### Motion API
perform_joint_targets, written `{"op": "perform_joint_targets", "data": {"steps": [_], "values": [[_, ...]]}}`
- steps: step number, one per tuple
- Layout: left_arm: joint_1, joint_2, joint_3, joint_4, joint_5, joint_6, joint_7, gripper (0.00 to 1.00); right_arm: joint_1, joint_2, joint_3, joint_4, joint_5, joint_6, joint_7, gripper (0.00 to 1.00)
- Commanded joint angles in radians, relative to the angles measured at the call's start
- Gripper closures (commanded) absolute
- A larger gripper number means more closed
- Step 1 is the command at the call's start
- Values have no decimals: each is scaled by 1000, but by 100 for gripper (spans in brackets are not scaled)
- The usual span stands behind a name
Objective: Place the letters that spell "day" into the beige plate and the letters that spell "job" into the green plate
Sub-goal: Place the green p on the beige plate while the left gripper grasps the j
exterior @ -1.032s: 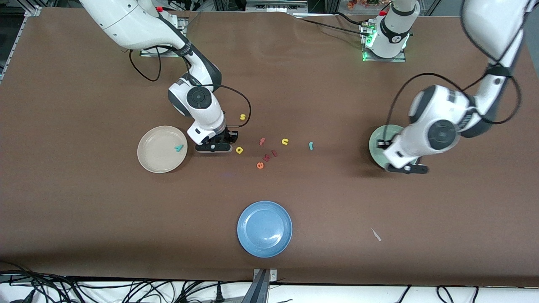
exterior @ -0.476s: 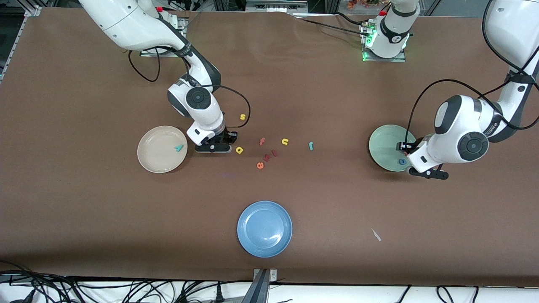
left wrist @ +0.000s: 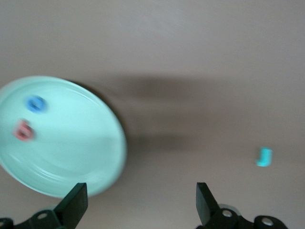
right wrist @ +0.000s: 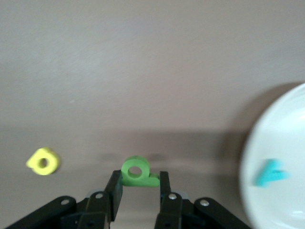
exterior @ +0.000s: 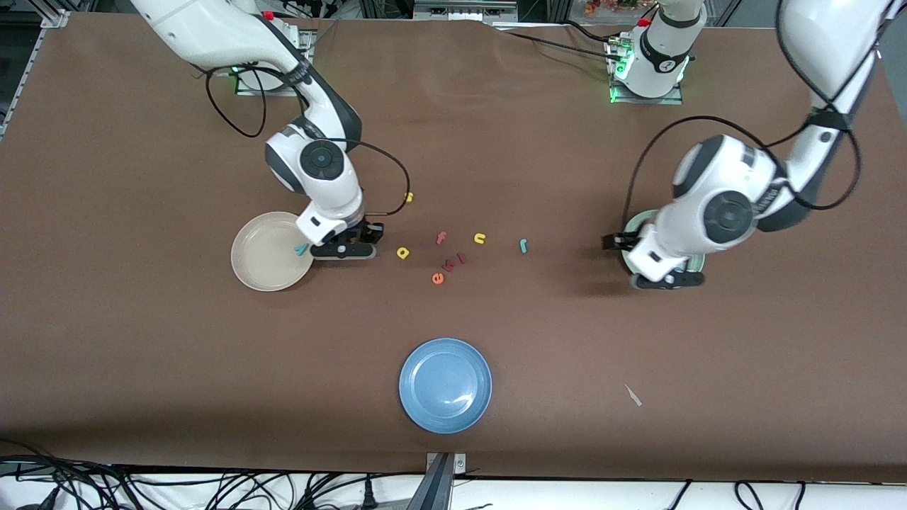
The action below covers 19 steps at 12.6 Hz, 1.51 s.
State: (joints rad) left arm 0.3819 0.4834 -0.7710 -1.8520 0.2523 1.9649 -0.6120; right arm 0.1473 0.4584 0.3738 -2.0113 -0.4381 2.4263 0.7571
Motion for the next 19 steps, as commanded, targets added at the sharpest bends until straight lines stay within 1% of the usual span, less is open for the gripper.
{"op": "perform_joint_targets", "data": {"steps": [1, 2, 3, 4, 5, 6, 7, 8, 9, 10, 12, 13, 16, 18, 19], "values": [[-105, 58, 10, 22, -16, 72, -180, 0, -107, -137, 5, -88, -2, -64, -190, 80], [-145, 96, 13, 25, -11, 138, -242, 0, -151, -165, 5, -118, -1, -69, -273, 79], [-181, 130, 19, 25, 1, 191, -300, 0, -188, -179, 4, -141, -1, -66, -332, 73], [-217, 161, 31, 25, 19, 225, -343, 1, -201, -181, 4, -153, 1, -59, -344, 60], [-260, 182, 57, 33, 34, 245, -395, 1, -203, -179, 4, -156, 2, -58, -346, 53], [-309, 199, 96, 54, 57, 250, -429, 1, -201, -175, 4, -156, 4, -58, -338, 47], [-354, 214, 129, 65, 65, 252, -446, 1, -201, -172, 5, -156, 13, -58, -328, 44], [-388, 230, 159, 79, 64, 252, -448, 4, -198, -167, 10, -155, 48, -58, -309, 44], [-402, 245, 170, 88, 62, 252, -453, 8, -198, -159, 23, -150, 62, -58, -286, 41], [-402, 260, 170, 91, 64, 253, -459, 11, -195, -149, 48, -136, 67, -56, -248, 41], [-403, 273, 170, 91, 64, 294, -462, 16, -166, -86, 94, -71, 76, -32, -117, 41], [-405, 282, 170, 91, 65, 307, -462, 24, -131, -51, 96, -26, 76, -32, -57, 41], [-405, 294, 179, 91, 70, 308, -440, 39, -48, 54, 94, 86, 65, -13, 91, 41], [-405, 300, 185, 91, 70, 308, -433, 52, 1, 95, 93, 115, 61, 2, 163, 41], [-405, 300, 185, 91, 70, 308, -433, 78, 14, 120, 93, 137, 53, 5, 218, 41]]}}
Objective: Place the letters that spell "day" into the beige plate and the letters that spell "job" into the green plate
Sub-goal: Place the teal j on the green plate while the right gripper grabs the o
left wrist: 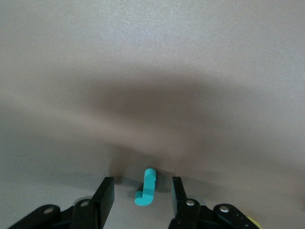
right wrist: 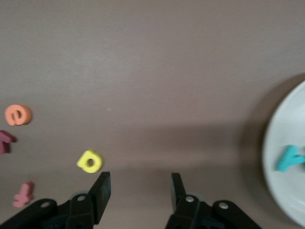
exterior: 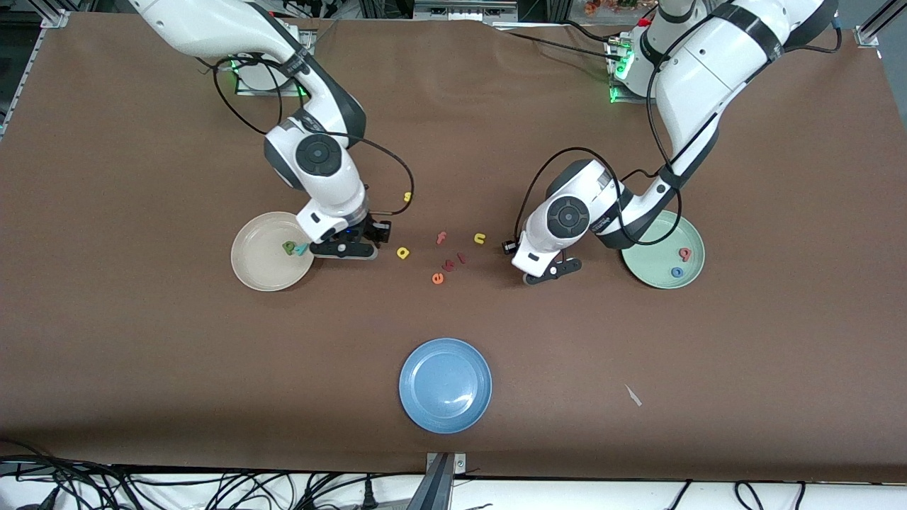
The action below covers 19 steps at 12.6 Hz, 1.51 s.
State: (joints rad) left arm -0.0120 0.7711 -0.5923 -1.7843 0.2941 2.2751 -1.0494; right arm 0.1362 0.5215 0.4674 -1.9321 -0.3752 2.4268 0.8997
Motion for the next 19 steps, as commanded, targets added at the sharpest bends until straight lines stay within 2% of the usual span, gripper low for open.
{"op": "perform_joint_targets", "data": {"steps": [1, 4, 5, 7, 10, 11, 14, 18, 19], "values": [[-10, 11, 6, 23, 28, -3, 18, 100, 40, 80, -1, 80, -30, 14, 161, 41], [4, -6, 5, 23, 26, -18, 68, 100, 72, 136, -1, 117, -77, 20, 330, 41], [19, -41, 3, 23, 25, -40, 94, 100, 78, 150, -3, 139, -76, 20, 372, 41], [81, -146, -24, 25, 7, -171, 173, 100, 111, 190, -15, 171, -92, 20, 447, 41], [309, -254, -122, 25, -73, -378, 464, 100, 126, 206, -26, 168, -139, 20, 464, 41], [366, -268, -130, 25, -73, -432, 542, 100, 126, 207, -32, 165, -148, 20, 464, 41], [493, -266, -123, 5, -17, -471, 748, 100, 126, 212, -38, 157, -169, 23, 464, 47], [543, -187, -120, -4, 89, -462, 789, 100, 126, 224, -38, 159, -177, 35, 466, 55], [549, -184, -121, -4, 89, -462, 789, 61, 126, 224, -38, 159, -177, 35, 464, 62]]}}
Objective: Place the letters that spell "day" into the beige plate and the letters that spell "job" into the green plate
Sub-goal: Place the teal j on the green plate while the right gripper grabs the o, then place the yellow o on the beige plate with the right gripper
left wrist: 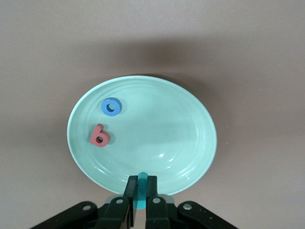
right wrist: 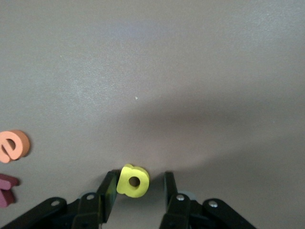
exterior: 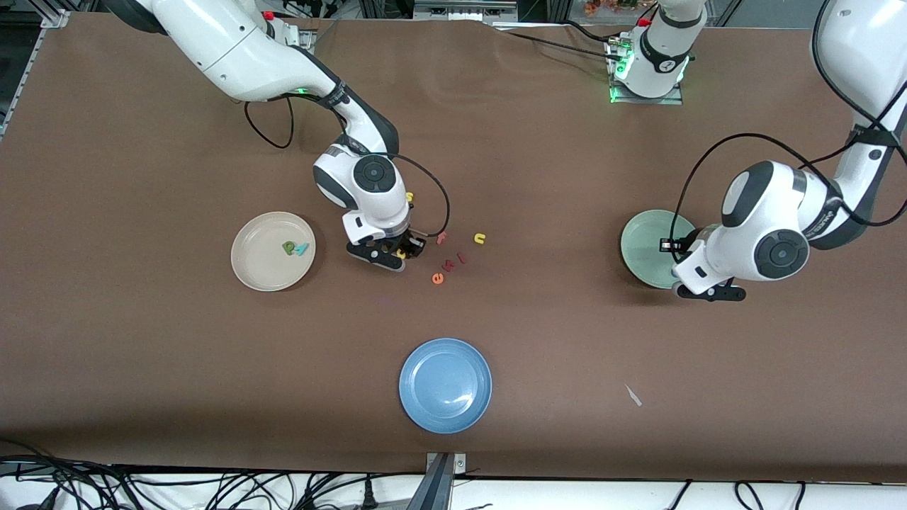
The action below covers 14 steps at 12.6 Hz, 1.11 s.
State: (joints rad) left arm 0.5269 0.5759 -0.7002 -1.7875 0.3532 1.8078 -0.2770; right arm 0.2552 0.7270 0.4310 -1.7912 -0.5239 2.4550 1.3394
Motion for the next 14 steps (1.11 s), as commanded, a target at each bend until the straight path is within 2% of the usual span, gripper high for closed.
{"op": "perform_joint_targets", "data": {"steps": [1, 3, 4, 6, 7, 9, 11, 13, 14], "values": [[11, 12, -13, 0, 30, 4, 18, 1, 7, 19, -1, 16, -31, 7, 24, 72], [18, -2, -19, 22, 29, -2, 18, 0, 7, 8, -3, 15, -39, 1, 18, 88], [16, -31, -22, 34, 27, -4, 18, 0, 7, -13, -12, 12, -39, -2, 3, 88], [15, -92, -25, 72, 18, -16, 15, 0, -20, -111, -24, -75, -33, -8, -52, 88], [13, -115, -28, 115, 15, -51, 25, 0, -69, -182, -23, -164, -30, -16, -128, 88], [15, -120, -62, 268, 13, -181, 65, 0, -167, -318, -23, -317, -25, -16, -323, 87], [2, -119, -64, 405, 15, -296, 99, 0, -247, -435, -23, -429, -24, -27, -490, 87], [1, -117, -64, 471, 15, -308, 99, 0, -296, -510, -23, -483, -21, -79, -613, 87], [1, -114, -64, 490, 13, -306, 99, 0, -315, -523, -23, -493, -21, -83, -659, 81]]}}
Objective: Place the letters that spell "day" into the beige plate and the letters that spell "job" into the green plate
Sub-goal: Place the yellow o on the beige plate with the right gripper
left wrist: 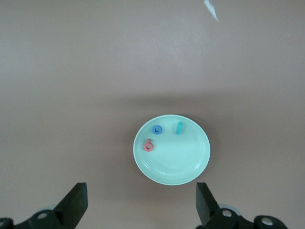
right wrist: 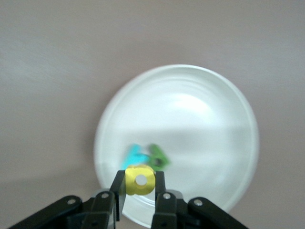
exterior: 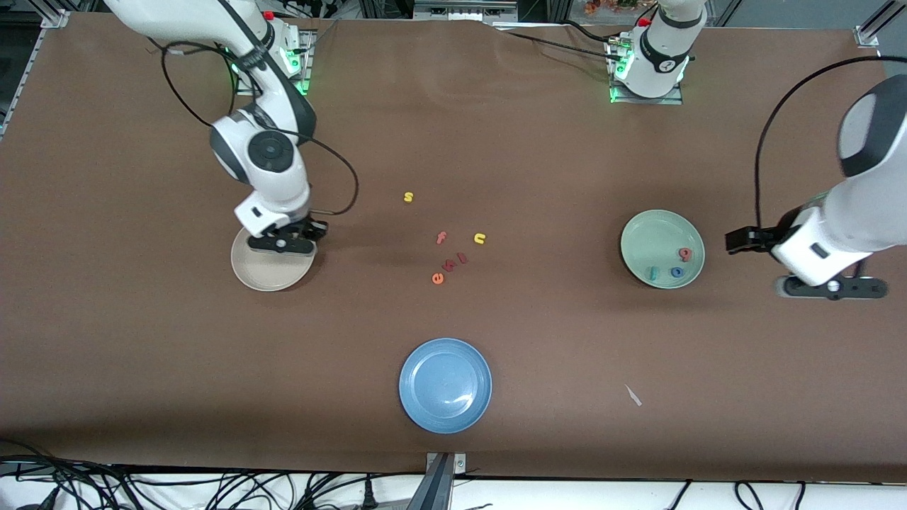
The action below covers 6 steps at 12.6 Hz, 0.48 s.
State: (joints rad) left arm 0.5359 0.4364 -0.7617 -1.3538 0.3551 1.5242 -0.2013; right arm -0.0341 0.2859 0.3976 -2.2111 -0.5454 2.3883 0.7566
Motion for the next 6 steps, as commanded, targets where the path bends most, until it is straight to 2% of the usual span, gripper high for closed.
{"op": "perform_joint_targets", "data": {"steps": [1, 2, 6], "values": [[-11, 28, -2, 62, 12, -22, 23, 0, -47, -80, 10, -71, 2, -15, -110, 52], [-17, 30, -2, 62, 12, -22, 23, 0, -58, -79, 10, -70, 5, -14, -115, 1], [-37, 41, 16, 94, 10, -21, 43, 0, -87, -82, 9, -50, 8, -27, -172, 0]]}}
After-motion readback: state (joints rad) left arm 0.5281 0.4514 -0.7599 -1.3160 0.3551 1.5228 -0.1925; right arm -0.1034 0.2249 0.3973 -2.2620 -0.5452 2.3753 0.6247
